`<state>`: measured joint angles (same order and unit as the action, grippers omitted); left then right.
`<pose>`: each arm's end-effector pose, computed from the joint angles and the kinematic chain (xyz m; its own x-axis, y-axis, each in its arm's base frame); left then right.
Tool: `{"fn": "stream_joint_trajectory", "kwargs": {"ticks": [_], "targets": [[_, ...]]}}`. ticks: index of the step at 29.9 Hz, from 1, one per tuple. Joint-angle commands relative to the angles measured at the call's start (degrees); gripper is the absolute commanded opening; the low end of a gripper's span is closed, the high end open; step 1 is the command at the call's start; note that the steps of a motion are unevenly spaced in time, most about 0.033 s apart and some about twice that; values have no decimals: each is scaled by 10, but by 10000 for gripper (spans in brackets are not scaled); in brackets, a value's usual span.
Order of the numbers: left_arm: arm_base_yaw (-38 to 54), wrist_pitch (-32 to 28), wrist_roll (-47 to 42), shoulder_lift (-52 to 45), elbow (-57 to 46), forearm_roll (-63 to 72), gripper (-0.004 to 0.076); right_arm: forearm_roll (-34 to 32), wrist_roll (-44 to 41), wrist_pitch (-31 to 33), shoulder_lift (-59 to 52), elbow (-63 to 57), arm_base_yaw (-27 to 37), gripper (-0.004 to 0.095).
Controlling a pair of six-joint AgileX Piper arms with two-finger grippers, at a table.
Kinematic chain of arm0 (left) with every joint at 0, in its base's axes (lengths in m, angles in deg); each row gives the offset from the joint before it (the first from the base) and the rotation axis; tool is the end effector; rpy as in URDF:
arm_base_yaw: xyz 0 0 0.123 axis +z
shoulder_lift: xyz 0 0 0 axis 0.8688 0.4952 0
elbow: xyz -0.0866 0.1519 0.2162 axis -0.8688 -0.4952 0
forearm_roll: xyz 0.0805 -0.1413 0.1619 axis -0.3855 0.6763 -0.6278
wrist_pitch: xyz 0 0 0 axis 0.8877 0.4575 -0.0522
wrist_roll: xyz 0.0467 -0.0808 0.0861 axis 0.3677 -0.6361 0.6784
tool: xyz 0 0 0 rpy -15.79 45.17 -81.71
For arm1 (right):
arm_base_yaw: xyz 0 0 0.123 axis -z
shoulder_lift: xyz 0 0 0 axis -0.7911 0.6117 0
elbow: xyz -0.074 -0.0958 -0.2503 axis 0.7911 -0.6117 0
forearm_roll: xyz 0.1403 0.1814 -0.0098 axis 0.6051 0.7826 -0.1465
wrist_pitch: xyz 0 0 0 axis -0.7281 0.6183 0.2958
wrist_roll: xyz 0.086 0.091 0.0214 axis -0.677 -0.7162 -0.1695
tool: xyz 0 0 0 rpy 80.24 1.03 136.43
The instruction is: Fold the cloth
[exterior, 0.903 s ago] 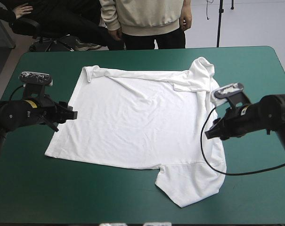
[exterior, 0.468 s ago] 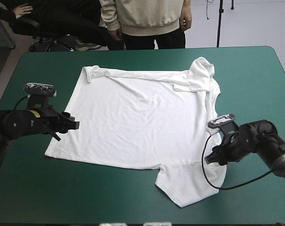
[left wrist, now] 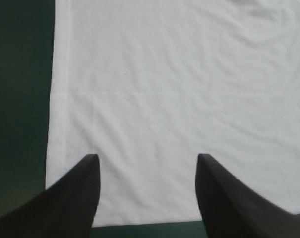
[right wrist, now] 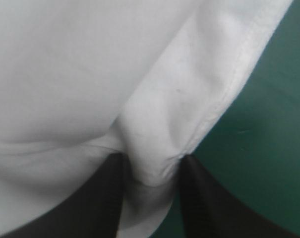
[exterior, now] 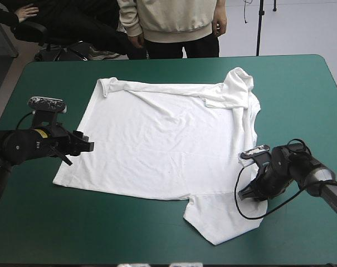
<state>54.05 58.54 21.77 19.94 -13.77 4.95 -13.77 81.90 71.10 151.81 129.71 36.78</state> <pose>0.2137 -0.0395 0.3349 -0.7304 0.1776 -0.6595 0.2619 0.9646 -0.0303 0.2042 0.0631 0.1796 -0.9068 -0.3991 -0.1359 -0.4065 0.9132 0.0305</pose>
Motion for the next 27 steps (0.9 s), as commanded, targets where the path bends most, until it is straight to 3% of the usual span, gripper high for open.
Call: {"fn": "stream_joint_trajectory", "kwargs": {"ticks": [1,4,8,11,18,27], "targets": [[0,-35,1,-11,14,9,414,33,19,-4,-4,8,-1,2],[0,-38,1,-11,16,9,414,-8,3,-16,-7,8,1,-8],[0,-38,1,-12,27,7,414,-111,-73,-26,-25,20,31,-11],[0,-37,1,-12,38,-1,414,-170,-104,-14,-27,42,91,-18],[0,-27,1,-12,82,-3,414,-215,-104,-23,-4,106,258,-18],[0,7,2,-12,99,-3,414,-315,-135,-80,104,223,388,-18]]}}
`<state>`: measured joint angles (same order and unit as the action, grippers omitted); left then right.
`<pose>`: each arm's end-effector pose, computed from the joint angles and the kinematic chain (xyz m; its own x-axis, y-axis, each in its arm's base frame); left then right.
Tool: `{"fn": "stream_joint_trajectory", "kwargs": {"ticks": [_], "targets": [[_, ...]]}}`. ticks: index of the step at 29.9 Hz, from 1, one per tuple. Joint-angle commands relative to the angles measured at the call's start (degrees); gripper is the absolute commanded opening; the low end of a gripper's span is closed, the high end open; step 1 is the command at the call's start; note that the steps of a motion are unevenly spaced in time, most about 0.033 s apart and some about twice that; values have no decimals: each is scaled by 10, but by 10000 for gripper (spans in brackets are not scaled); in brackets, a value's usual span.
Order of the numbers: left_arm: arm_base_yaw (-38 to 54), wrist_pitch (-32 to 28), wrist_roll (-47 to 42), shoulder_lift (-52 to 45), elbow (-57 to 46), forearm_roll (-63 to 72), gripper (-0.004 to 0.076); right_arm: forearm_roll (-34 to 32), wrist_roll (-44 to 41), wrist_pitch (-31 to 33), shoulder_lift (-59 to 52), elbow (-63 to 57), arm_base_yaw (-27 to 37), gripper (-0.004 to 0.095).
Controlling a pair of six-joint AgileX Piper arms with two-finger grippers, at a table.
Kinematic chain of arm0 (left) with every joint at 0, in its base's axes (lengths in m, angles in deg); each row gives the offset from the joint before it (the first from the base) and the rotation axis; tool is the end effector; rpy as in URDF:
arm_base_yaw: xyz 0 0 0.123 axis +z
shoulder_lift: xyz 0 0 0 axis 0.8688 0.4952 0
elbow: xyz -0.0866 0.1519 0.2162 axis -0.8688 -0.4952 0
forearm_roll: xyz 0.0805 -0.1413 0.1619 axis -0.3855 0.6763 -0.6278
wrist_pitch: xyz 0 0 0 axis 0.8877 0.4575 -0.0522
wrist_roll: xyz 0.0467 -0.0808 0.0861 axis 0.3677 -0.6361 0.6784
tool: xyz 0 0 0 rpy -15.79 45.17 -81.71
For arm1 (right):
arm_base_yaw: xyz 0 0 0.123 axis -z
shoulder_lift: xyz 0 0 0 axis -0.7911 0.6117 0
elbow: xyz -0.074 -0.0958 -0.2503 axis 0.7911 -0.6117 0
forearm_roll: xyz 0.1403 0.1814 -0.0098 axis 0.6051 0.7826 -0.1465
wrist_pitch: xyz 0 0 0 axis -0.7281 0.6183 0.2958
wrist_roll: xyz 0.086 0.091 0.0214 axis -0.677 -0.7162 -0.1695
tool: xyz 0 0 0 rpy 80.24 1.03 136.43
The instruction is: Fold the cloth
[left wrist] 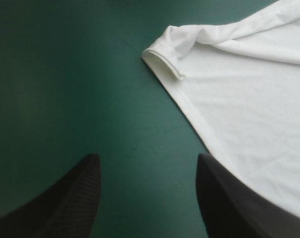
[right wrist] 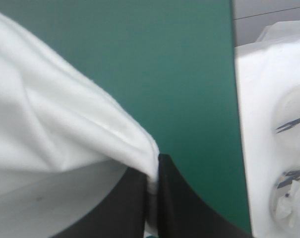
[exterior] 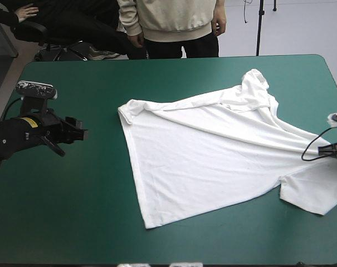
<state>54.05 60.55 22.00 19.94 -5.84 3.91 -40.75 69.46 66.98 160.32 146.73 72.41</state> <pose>0.2150 -0.0381 0.3743 -0.6558 0.1880 -0.7311 0.2679 0.9634 0.0074 0.2656 -0.1373 0.2238 -0.9473 0.0990 -0.3048 0.2099 0.9103 -0.3569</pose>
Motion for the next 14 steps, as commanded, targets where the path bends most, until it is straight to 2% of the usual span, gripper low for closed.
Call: {"fn": "stream_joint_trajectory", "kwargs": {"ticks": [1,4,8,14], "targets": [[0,-10,0,-12,20,7,414,-50,-10,-47,33,62,42,-18],[0,-9,0,-12,20,8,414,-98,-35,-82,85,111,63,-18],[0,-8,0,-12,20,-2,414,-146,-69,-79,161,178,84,-17],[0,-8,-5,-12,20,-40,414,-143,-62,-48,224,252,97,-16]]}}
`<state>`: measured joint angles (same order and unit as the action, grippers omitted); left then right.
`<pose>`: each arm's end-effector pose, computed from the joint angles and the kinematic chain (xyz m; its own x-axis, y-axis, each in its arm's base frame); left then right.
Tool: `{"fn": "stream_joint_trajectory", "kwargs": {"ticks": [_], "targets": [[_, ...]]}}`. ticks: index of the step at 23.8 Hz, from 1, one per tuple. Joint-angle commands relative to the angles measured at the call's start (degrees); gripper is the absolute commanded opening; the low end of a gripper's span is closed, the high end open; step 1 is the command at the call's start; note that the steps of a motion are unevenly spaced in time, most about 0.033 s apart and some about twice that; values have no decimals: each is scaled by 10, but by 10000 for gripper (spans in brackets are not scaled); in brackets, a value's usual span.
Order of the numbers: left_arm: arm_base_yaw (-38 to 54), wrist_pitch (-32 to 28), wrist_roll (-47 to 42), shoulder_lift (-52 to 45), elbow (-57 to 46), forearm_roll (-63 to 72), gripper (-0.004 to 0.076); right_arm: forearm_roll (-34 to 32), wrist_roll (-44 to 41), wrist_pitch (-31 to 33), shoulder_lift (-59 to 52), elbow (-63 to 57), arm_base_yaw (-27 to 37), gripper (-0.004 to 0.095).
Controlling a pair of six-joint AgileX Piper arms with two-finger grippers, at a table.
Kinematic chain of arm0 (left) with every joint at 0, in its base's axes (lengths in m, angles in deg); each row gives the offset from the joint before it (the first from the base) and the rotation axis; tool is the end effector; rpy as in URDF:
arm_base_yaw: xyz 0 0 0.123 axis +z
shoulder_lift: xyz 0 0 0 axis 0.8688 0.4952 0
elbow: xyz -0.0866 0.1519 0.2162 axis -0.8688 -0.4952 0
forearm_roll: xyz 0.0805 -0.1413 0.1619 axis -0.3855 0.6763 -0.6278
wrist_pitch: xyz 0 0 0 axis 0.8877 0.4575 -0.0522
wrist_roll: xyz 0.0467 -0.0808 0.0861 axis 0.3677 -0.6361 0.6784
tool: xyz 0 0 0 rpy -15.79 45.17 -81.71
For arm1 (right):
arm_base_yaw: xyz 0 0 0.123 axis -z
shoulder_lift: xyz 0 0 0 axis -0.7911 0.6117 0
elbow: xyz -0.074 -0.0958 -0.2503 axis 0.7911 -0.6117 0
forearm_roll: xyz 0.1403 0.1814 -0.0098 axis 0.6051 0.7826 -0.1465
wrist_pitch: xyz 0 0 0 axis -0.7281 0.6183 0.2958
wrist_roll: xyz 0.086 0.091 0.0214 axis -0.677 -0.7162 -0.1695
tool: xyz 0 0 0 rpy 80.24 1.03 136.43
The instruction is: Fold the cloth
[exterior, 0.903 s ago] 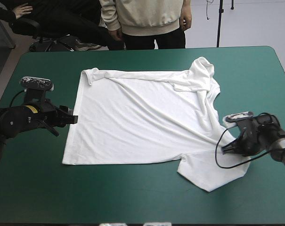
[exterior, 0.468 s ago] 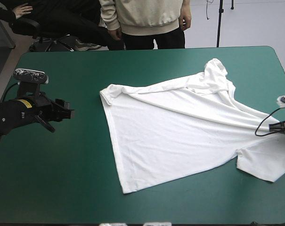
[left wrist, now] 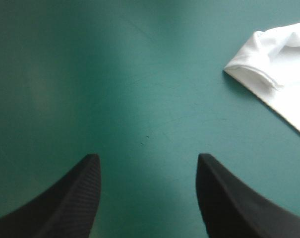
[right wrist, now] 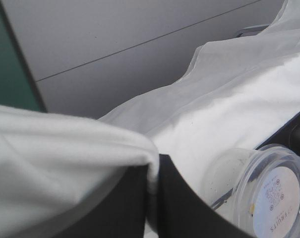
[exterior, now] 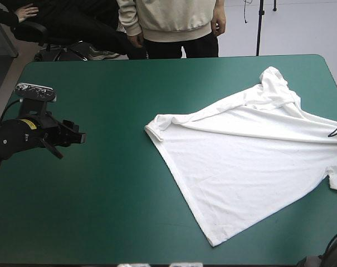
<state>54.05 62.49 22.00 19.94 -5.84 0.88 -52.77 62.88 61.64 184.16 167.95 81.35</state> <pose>0.2128 -0.0324 0.3706 -0.6774 0.2223 -0.7012 0.2607 0.9639 0.0537 0.3359 -0.2438 0.1877 -0.9249 0.1716 -0.3393 0.3273 0.8135 -0.4808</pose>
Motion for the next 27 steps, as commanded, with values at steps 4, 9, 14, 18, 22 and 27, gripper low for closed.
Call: {"fn": "stream_joint_trajectory", "kwargs": {"ticks": [4,9,14,18,22,27], "targets": [[0,-29,-7,-12,20,-10,414,23,58,-1,-21,41,9,129],[0,-30,-7,-12,20,-10,414,93,90,39,-42,41,9,540],[0,-28,2,-12,20,-8,414,223,133,39,-110,40,9,645],[0,-39,67,-1,20,54,414,451,229,45,-206,40,-11,625],[-3,-47,174,46,20,141,414,537,283,152,-284,40,-120,614],[-94,-85,269,127,20,142,414,480,255,246,-337,34,-322,527]]}}
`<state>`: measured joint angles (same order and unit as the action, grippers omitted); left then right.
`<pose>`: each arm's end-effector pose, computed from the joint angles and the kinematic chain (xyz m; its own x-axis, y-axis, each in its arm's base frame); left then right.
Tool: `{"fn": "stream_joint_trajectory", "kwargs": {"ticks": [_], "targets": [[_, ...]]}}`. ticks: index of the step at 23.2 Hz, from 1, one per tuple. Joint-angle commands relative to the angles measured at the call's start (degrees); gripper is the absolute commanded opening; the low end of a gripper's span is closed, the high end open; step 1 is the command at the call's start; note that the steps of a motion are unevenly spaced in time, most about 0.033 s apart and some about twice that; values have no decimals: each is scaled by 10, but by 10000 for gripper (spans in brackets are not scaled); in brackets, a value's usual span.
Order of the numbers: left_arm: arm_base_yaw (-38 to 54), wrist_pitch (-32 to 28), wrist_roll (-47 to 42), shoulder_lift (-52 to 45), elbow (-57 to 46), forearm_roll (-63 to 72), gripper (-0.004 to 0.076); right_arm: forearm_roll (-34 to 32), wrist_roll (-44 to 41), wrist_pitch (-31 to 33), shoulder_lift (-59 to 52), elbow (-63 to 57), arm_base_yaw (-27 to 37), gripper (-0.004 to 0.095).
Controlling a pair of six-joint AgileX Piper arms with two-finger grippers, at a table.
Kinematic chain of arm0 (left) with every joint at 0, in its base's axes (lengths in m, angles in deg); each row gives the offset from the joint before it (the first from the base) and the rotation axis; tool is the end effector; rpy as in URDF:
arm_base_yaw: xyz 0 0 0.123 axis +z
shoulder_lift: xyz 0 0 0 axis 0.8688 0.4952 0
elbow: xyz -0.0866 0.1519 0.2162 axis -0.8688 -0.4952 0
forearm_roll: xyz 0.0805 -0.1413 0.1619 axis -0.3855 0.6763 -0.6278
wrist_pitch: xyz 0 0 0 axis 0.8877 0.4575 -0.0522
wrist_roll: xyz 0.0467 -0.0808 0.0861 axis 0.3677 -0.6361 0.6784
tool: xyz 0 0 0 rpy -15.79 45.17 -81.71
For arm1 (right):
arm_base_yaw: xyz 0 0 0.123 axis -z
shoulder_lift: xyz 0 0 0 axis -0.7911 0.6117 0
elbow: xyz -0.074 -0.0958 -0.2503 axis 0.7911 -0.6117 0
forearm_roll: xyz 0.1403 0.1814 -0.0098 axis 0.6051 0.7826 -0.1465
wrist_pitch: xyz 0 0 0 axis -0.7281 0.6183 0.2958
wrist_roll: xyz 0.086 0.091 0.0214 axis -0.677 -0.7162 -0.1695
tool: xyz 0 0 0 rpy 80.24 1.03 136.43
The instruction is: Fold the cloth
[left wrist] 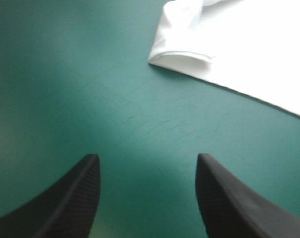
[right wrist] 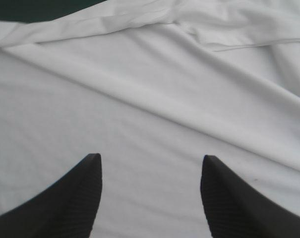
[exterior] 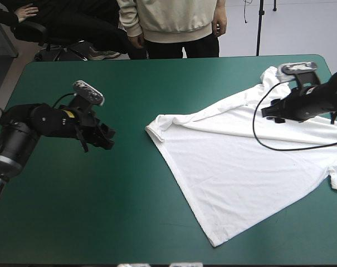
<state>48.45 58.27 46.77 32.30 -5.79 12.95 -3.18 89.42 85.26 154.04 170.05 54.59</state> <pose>0.2588 -0.0850 0.3284 -0.5510 0.5472 -0.6300 0.6434 0.7594 0.0969 0.2889 0.0169 0.3499 -0.8114 -0.1718 -0.5586 -0.2558 0.9638 0.0752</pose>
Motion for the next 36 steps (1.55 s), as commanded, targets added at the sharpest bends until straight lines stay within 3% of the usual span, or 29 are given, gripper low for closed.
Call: {"fn": "stream_joint_trajectory", "kwargs": {"ticks": [1,4,5,8,13,20,25,31,33,35,36], "targets": [[-57,-52,8,14,19,7,414,-19,-13,34,-43,13,-95,527],[-70,-77,-63,26,19,-42,414,-42,-32,53,-69,-13,-216,527],[-70,-80,-75,26,19,-63,414,-82,-55,53,-78,-44,-267,526],[-70,-78,-96,26,19,-104,414,-130,-100,53,-90,-112,-343,527],[-69,-61,-140,26,19,-130,414,-82,-127,28,-106,-221,-428,526],[-69,-54,-196,26,19,-128,414,-86,-208,-46,-108,-322,-583,526],[-69,-48,-196,26,19,-128,414,-132,-273,-103,-95,-355,-636,526],[-69,-45,-196,26,19,-129,414,-124,-280,-175,-21,-388,-636,525],[-69,-46,-196,26,19,-130,414,-128,-280,-173,5,-403,-636,458],[-69,-46,-196,26,19,-131,414,-131,-280,-173,15,-415,-636,288],[-69,-46,-196,26,19,-127,414,-131,-277,-174,13,-420,-636,142]]}}
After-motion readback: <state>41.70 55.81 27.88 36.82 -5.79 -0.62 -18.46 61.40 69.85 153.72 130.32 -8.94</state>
